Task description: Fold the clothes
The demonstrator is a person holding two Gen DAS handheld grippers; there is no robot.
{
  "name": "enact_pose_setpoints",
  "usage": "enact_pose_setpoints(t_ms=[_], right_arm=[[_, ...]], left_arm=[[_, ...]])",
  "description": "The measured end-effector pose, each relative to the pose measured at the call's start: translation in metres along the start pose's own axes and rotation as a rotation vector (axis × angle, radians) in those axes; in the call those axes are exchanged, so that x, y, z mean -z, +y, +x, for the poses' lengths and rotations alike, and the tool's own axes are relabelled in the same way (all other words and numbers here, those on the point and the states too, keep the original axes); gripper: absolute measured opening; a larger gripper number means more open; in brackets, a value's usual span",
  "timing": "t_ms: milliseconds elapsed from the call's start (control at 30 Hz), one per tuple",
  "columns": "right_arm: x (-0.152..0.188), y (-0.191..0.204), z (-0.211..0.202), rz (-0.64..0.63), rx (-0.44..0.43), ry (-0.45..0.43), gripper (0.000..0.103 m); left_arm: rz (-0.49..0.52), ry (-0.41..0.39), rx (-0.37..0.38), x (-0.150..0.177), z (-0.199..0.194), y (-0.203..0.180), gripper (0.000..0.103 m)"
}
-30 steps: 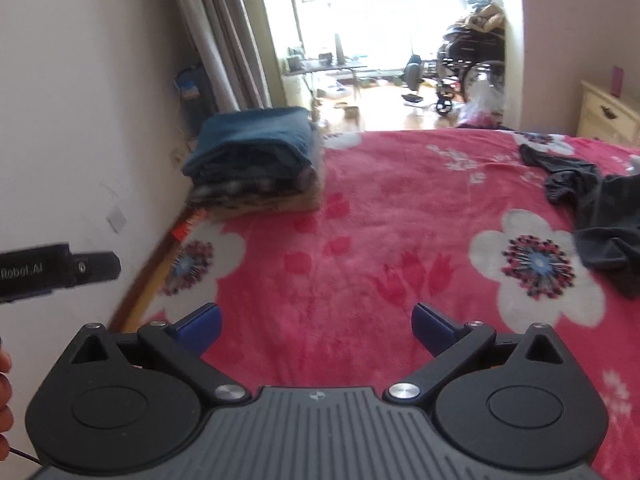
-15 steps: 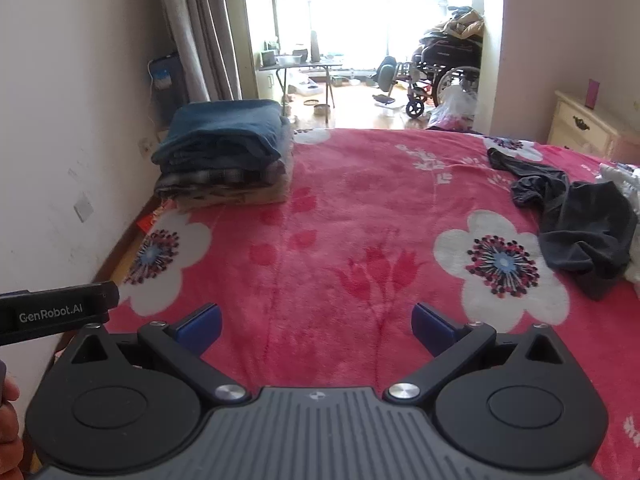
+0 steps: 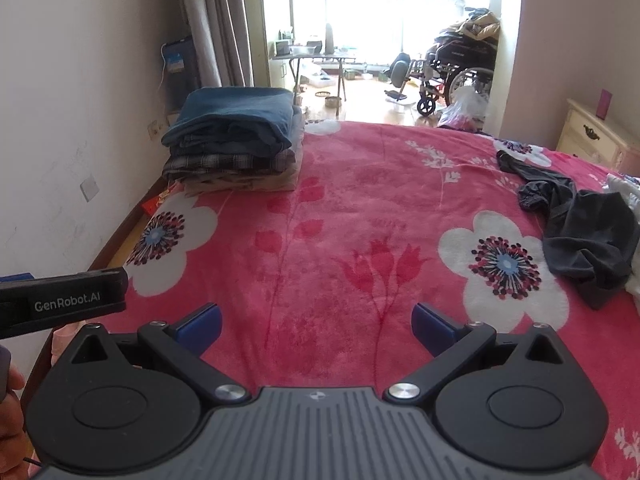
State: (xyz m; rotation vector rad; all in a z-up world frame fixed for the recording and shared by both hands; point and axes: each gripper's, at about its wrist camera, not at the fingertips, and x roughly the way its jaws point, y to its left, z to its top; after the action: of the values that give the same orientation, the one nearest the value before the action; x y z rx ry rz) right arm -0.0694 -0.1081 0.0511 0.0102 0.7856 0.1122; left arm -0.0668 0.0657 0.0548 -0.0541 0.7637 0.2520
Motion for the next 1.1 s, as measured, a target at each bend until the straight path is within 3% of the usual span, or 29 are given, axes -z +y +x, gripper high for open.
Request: enact_pose_setpoints(t_ms=[1100], right_arm=[[-0.001, 0.010, -0.013, -0.041, 0.020, -0.055, 0.103]], left_arm=[[-0.027, -0.030, -0.035, 0.002, -0.011, 0.005, 0.103]])
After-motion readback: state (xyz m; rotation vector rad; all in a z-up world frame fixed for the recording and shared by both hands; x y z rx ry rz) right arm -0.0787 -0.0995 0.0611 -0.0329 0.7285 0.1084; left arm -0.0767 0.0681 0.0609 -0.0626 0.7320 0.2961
